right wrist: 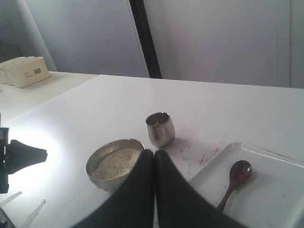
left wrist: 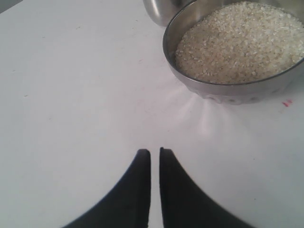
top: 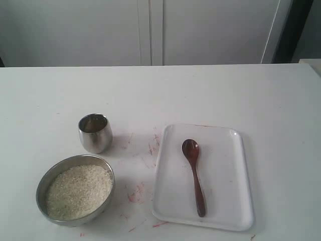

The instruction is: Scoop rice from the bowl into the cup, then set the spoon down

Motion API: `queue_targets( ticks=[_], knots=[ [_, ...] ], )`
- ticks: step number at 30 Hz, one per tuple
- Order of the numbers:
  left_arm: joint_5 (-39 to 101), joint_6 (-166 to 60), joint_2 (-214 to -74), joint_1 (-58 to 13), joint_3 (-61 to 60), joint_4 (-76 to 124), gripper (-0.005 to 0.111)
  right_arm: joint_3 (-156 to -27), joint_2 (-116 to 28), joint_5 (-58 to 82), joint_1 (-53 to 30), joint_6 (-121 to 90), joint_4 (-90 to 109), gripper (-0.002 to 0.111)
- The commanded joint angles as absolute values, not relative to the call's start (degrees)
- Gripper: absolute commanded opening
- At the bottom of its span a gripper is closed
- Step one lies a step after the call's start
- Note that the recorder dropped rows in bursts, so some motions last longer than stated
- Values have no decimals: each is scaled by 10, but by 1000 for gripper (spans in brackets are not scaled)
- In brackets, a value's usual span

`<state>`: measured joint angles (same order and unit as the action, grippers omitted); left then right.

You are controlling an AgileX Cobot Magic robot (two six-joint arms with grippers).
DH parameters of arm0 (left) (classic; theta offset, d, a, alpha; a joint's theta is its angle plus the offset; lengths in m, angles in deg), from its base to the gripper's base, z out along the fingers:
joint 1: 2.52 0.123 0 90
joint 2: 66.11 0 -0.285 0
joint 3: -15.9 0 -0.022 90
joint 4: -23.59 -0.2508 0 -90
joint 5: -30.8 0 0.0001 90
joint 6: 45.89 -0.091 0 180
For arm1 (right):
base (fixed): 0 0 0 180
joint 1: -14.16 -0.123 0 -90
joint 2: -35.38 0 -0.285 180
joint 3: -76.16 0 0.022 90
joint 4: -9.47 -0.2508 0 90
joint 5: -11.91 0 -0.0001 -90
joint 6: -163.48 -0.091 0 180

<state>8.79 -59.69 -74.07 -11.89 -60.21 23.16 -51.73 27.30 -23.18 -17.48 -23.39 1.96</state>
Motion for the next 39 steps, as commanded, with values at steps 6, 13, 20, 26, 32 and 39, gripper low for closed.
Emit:
queue_targets(
  ticks=[6,13,20,26,32,39],
  knots=[
    [68,-594,-739,-119,-607,231,14,-505,276,-179,-174,-225,12,0],
    [68,-594,-739,-119,-607,231,14,-476,276,-117,-174,-220,-8,0],
    [68,-594,-739,-119,-607,231,14,-398,276,-23,-174,-216,-12,0],
    [68,-594,-739,-119,-607,231,14,-338,276,46,-174,-210,-11,0],
    [68,-594,-739,-119,-607,231,14,-294,276,60,-174,-180,-10,0],
    [68,-594,-739,-119,-607,231,14,-266,276,73,-174,-180,-10,0]
  ],
)
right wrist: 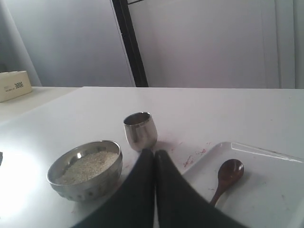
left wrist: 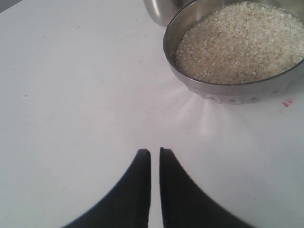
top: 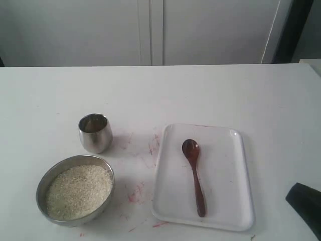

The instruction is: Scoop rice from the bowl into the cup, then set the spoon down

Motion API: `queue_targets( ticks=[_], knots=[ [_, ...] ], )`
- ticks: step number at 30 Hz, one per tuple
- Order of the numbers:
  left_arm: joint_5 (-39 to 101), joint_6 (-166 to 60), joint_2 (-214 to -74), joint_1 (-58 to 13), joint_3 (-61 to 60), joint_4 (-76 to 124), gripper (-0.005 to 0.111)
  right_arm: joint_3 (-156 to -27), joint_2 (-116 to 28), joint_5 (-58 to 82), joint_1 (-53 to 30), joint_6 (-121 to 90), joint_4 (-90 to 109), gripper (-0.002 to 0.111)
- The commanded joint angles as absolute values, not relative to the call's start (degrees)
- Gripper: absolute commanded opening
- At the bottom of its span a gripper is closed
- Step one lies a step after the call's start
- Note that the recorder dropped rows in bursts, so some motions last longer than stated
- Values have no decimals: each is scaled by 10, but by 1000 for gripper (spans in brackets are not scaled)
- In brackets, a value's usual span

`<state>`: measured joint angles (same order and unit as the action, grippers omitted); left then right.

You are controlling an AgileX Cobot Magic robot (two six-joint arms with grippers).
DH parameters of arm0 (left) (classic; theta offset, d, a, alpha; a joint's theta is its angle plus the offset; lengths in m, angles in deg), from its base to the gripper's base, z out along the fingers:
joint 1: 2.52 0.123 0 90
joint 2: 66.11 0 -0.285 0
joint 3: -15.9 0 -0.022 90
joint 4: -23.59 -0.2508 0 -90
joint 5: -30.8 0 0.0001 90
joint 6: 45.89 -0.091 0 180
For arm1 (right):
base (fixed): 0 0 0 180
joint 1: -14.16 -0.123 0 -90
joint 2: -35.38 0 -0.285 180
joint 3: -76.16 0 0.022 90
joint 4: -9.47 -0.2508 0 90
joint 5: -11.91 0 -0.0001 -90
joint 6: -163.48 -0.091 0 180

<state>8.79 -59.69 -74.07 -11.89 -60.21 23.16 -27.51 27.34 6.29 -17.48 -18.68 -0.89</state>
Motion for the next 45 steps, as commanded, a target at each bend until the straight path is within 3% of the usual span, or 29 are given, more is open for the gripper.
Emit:
queue_targets(
  ticks=[1,45],
  knots=[
    [68,-594,-739,-119,-607,231,14,-266,276,67,-174,-177,-8,0],
    [68,-594,-739,-119,-607,231,14,-266,276,26,-174,-2,-11,0]
  ],
)
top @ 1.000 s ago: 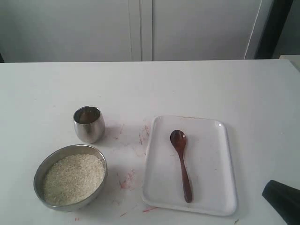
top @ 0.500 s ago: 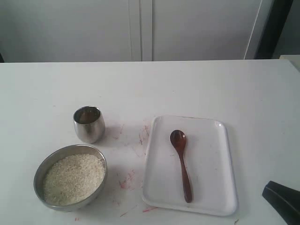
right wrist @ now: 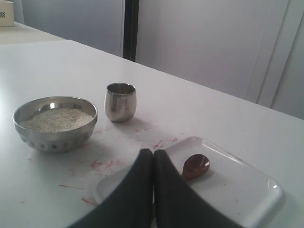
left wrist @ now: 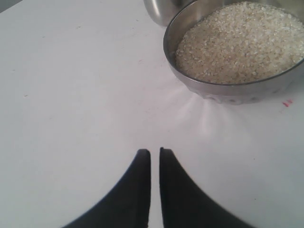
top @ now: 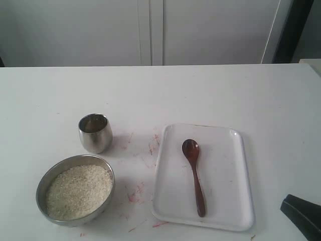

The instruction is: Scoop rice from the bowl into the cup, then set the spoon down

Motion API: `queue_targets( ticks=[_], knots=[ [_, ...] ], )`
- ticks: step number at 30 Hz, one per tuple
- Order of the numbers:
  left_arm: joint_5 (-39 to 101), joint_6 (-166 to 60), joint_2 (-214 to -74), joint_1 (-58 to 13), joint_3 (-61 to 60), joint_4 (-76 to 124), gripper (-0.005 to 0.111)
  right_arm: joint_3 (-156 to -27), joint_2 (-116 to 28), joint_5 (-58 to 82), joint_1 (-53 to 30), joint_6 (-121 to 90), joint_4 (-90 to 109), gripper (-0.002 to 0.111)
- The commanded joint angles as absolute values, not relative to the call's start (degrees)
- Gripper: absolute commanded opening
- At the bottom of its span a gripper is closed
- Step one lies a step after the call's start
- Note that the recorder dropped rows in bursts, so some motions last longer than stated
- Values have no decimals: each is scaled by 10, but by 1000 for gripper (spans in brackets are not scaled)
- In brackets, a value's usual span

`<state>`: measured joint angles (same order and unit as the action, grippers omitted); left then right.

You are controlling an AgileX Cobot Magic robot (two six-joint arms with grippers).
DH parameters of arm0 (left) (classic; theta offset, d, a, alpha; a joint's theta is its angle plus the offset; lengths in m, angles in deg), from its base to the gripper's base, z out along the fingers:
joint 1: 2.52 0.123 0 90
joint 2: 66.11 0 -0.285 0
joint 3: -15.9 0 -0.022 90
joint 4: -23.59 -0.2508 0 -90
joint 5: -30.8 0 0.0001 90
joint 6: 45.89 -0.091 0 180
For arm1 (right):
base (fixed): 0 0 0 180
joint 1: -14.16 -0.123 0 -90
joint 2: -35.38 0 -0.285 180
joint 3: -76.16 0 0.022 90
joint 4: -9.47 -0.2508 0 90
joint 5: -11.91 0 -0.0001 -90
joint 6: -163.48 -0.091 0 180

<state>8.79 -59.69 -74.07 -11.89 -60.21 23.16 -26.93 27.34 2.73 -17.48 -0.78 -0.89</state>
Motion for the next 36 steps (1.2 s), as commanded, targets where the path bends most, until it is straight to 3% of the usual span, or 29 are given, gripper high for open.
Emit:
queue_targets(
  ticks=[1,20,36],
  knots=[
    [68,-594,-739,-119,-607,231,14,-266,276,26,-174,-2,-11,0],
    [68,-594,-739,-119,-607,231,14,-266,276,26,-169,-2,-11,0],
    [68,-594,-739,-119,-607,231,14,-266,276,26,-31,-2,-12,0]
  ],
)
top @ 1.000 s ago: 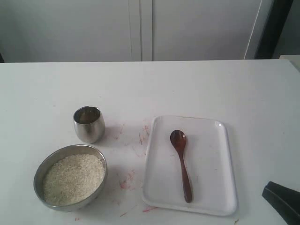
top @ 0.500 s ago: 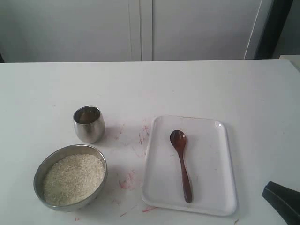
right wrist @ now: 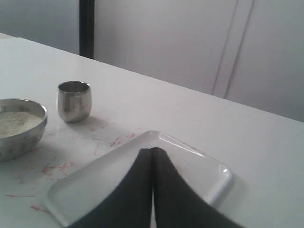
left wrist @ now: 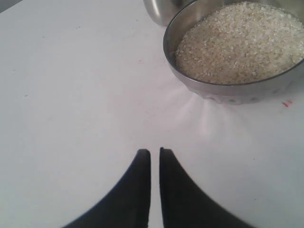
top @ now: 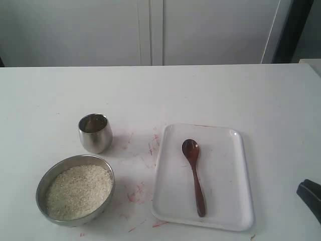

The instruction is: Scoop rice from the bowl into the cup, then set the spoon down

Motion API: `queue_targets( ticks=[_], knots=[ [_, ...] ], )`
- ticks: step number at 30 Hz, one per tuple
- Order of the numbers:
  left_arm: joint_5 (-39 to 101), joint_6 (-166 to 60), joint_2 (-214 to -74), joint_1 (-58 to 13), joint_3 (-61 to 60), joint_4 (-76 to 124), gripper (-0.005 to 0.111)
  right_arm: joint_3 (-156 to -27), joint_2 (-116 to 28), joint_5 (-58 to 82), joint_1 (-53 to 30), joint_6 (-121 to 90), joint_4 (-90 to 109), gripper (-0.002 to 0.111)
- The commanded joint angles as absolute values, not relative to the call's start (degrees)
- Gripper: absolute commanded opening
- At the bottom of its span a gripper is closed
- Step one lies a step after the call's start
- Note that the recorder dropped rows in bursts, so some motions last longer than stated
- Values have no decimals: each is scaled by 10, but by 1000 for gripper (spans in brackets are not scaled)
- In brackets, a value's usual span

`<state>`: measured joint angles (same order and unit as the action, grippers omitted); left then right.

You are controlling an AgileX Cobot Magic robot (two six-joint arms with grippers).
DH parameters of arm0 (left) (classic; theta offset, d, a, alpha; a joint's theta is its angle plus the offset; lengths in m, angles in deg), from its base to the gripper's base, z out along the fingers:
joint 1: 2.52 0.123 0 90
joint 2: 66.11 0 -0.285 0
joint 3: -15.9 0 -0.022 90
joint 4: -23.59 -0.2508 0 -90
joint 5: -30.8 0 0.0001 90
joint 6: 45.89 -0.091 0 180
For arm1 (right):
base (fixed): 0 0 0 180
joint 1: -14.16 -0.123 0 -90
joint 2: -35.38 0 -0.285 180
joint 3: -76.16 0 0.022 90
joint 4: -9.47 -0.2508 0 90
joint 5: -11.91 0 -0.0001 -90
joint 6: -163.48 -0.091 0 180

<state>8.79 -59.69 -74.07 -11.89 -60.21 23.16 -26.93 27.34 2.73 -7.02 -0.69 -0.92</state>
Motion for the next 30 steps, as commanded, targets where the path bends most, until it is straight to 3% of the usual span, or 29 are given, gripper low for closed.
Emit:
queue_targets(
  ticks=[1,20,30],
  knots=[
    [68,-594,-739,-119,-607,231,14,-266,276,26,-20,-2,-12,0],
    [68,-594,-739,-119,-607,231,14,-266,276,26,149,-2,-12,0],
    [68,-594,-739,-119,-607,231,14,-266,276,26,196,-2,-12,0]
  ],
)
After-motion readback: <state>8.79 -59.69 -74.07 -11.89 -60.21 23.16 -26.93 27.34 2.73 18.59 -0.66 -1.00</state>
